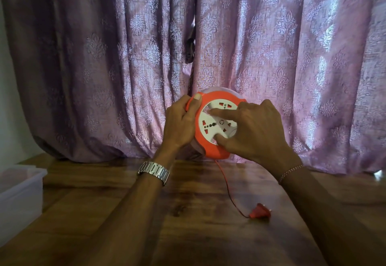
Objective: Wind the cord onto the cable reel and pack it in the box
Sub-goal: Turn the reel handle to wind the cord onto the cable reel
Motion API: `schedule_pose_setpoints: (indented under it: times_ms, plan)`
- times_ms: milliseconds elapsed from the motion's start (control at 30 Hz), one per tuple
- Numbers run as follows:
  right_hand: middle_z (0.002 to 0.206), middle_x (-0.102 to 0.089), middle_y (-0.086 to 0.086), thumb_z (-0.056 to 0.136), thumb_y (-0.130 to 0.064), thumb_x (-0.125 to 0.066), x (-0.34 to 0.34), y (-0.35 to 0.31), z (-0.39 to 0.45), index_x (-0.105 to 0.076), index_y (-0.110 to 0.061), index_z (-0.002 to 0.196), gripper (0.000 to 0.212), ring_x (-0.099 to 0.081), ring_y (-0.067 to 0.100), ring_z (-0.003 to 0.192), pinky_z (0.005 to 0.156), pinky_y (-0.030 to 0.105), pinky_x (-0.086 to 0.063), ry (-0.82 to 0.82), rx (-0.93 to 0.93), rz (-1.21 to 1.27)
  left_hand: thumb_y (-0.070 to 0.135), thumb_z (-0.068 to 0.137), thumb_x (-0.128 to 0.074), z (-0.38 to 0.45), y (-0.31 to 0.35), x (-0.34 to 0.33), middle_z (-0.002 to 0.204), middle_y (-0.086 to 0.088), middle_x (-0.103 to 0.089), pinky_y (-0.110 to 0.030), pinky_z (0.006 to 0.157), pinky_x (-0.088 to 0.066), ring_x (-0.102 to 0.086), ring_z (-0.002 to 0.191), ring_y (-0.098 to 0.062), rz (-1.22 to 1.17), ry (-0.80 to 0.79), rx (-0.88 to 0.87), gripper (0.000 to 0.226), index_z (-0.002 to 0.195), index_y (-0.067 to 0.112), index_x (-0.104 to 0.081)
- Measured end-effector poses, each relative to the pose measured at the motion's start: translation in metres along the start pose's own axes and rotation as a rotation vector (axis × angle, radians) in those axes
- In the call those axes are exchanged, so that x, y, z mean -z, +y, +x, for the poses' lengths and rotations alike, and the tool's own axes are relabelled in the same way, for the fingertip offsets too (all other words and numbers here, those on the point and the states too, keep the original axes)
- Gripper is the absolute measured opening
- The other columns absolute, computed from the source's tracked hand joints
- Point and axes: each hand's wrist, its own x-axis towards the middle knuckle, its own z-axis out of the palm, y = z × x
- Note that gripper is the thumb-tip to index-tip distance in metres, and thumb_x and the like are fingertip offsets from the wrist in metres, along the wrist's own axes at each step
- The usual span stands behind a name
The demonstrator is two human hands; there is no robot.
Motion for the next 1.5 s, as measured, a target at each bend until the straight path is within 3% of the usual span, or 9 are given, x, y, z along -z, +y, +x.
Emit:
schedule_pose_setpoints:
  times_ms: [167, 333, 600, 767, 867, 1033, 1267, 1433, 1500]
  plan:
    - [0.065, -0.07, -0.001, 0.068, -0.082, -0.049, -0.002, -0.006, 0.002, -0.065, -0.038, 0.116, 0.067, -0.065, 0.026, 0.063, 0.068, 0.036, -0.044, 0.083, -0.117, -0.021, 0.061, 0.092, -0.048, 0.0, 0.001, 0.0, 0.058, 0.008, -0.051, -0.035, 0.061, -0.039, -0.045, 0.059, -0.013, -0.025, 0.002, -0.001, 0.051, 0.067, 0.017, -0.049]
    - [0.087, -0.073, 0.001, 0.073, -0.083, -0.042, 0.001, 0.001, 0.003, -0.065, -0.031, 0.117, 0.071, -0.059, 0.027, 0.079, 0.071, 0.037, -0.036, 0.015, -0.045, -0.038, 0.063, 0.092, -0.045, -0.003, 0.001, -0.002, 0.055, 0.015, -0.055, -0.029, 0.058, -0.036, -0.045, 0.055, -0.002, 0.018, -0.015, -0.007, 0.048, 0.065, 0.023, -0.046]
    - [0.113, -0.062, 0.002, 0.082, -0.023, -0.067, 0.013, 0.006, 0.007, -0.069, -0.026, 0.099, 0.017, -0.048, 0.025, 0.094, 0.078, 0.042, -0.046, -0.057, 0.224, 0.205, 0.059, 0.094, -0.048, -0.001, -0.001, 0.0, 0.057, 0.007, -0.053, -0.034, 0.06, -0.039, -0.046, 0.058, -0.011, -0.021, 0.003, -0.006, 0.048, 0.066, 0.019, -0.05]
    - [0.132, -0.054, 0.006, 0.074, -0.01, -0.048, 0.014, 0.006, 0.006, -0.07, -0.044, 0.105, 0.051, -0.047, 0.029, 0.105, 0.084, 0.044, -0.048, -0.229, 0.23, 0.181, 0.056, 0.097, -0.05, 0.001, -0.006, 0.0, 0.057, 0.009, -0.055, -0.031, 0.059, -0.037, -0.046, 0.058, -0.008, -0.019, 0.002, 0.009, 0.047, 0.067, 0.019, -0.05]
    - [0.135, -0.053, 0.006, 0.074, -0.005, -0.063, 0.011, 0.007, 0.005, -0.067, -0.048, 0.11, 0.056, -0.047, 0.03, 0.109, 0.086, 0.046, -0.048, -0.295, 0.209, 0.151, 0.06, 0.095, -0.048, 0.001, -0.007, 0.0, 0.057, 0.011, -0.056, -0.027, 0.056, -0.037, -0.046, 0.056, -0.004, -0.003, 0.002, -0.012, 0.05, 0.067, 0.019, -0.05]
    - [0.126, -0.058, 0.005, 0.075, -0.021, -0.069, 0.011, 0.006, 0.005, -0.066, -0.051, 0.109, 0.046, -0.052, 0.031, 0.104, 0.075, 0.04, -0.043, -0.255, 0.219, 0.063, 0.064, 0.093, -0.046, 0.0, -0.006, 0.0, 0.057, 0.013, -0.055, -0.027, 0.056, -0.036, -0.044, 0.056, -0.004, 0.016, 0.006, -0.021, 0.054, 0.068, 0.016, -0.049]
    - [0.115, -0.061, 0.003, 0.075, -0.037, -0.031, 0.014, 0.0, 0.002, -0.066, -0.055, 0.105, 0.049, -0.055, 0.027, 0.094, 0.069, 0.038, -0.037, -0.174, 0.163, 0.024, 0.064, 0.093, -0.047, 0.0, -0.003, 0.0, 0.058, 0.016, -0.057, -0.027, 0.056, -0.038, -0.047, 0.055, -0.002, 0.024, 0.0, -0.022, 0.049, 0.065, 0.024, -0.047]
    - [0.092, -0.062, 0.002, 0.067, -0.038, -0.051, 0.01, -0.001, 0.001, -0.059, -0.055, 0.116, 0.052, -0.06, 0.023, 0.083, 0.067, 0.036, -0.04, -0.173, 0.056, 0.03, 0.064, 0.092, -0.047, 0.0, -0.004, -0.001, 0.055, 0.014, -0.052, -0.029, 0.057, -0.037, -0.043, 0.056, -0.005, 0.03, 0.018, -0.025, 0.051, 0.064, 0.022, -0.045]
    - [0.083, -0.065, 0.0, 0.063, -0.052, -0.061, 0.008, 0.0, 0.001, -0.059, -0.052, 0.117, 0.054, -0.062, 0.023, 0.075, 0.066, 0.036, -0.042, -0.131, -0.008, 0.036, 0.064, 0.092, -0.047, 0.0, -0.004, -0.001, 0.055, 0.014, -0.052, -0.032, 0.058, -0.037, -0.042, 0.056, -0.006, 0.034, 0.021, -0.026, 0.051, 0.063, 0.022, -0.044]
